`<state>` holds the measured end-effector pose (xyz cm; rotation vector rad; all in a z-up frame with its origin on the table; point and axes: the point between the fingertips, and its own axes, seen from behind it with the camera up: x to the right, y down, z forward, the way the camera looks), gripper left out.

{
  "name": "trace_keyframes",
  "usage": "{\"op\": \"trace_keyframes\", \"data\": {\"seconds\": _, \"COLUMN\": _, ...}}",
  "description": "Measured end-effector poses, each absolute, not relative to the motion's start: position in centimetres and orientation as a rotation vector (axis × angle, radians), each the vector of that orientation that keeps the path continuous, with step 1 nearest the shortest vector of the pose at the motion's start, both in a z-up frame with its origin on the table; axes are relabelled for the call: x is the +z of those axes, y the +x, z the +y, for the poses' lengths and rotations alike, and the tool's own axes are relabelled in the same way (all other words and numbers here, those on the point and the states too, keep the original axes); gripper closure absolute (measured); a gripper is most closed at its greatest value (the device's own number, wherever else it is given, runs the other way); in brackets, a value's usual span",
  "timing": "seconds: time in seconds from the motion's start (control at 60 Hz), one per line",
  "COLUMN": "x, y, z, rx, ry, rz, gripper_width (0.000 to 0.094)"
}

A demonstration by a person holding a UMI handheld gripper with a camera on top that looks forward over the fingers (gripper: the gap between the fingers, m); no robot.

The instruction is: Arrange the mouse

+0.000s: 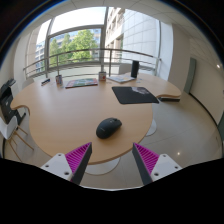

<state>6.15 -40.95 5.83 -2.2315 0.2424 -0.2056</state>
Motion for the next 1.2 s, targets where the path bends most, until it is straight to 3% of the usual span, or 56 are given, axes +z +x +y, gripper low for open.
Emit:
{"op": "trace_keyframes", "data": {"seconds": 0.25, "x": 0.0, "y": 6.2, "z": -32.4, "rx": -0.16, "ry": -2.257, "rz": 0.243, "gripper_width": 0.0102}}
{"op": "trace_keyframes", "data": {"seconds": 0.55, "x": -1.8, "y": 6.0, "z": -26.5, "rx": -0.104, "ry": -2.308, "rz": 0.239, "gripper_width": 0.0105}}
{"op": "trace_keyframes", "data": {"seconds": 0.633, "x": -1.6, "y": 5.6, "z": -25.1, "rx": -0.1, "ry": -2.307, "rz": 0.192, "gripper_width": 0.02}}
{"op": "trace_keyframes", "data": {"seconds": 0.7, "x": -1.6, "y": 5.3, "z": -24.2, "rx": -0.094, "ry": -2.304, "rz": 0.15, "gripper_width": 0.0389}}
{"op": "trace_keyframes", "data": {"seconds": 0.967, "x": -1.6, "y": 4.3, "z": -23.5, "rx": -0.038, "ry": -2.3, "rz": -0.02, "gripper_width": 0.0528}}
{"op": "trace_keyframes", "data": {"seconds": 1.067, "x": -1.0, "y": 4.4, "z": -23.1, "rx": -0.022, "ry": -2.299, "rz": -0.083, "gripper_width": 0.0541}}
{"op": "trace_keyframes", "data": {"seconds": 1.2, "x": 5.2, "y": 3.6, "z": -20.9, "rx": 0.038, "ry": -2.22, "rz": -0.091, "gripper_width": 0.0541}}
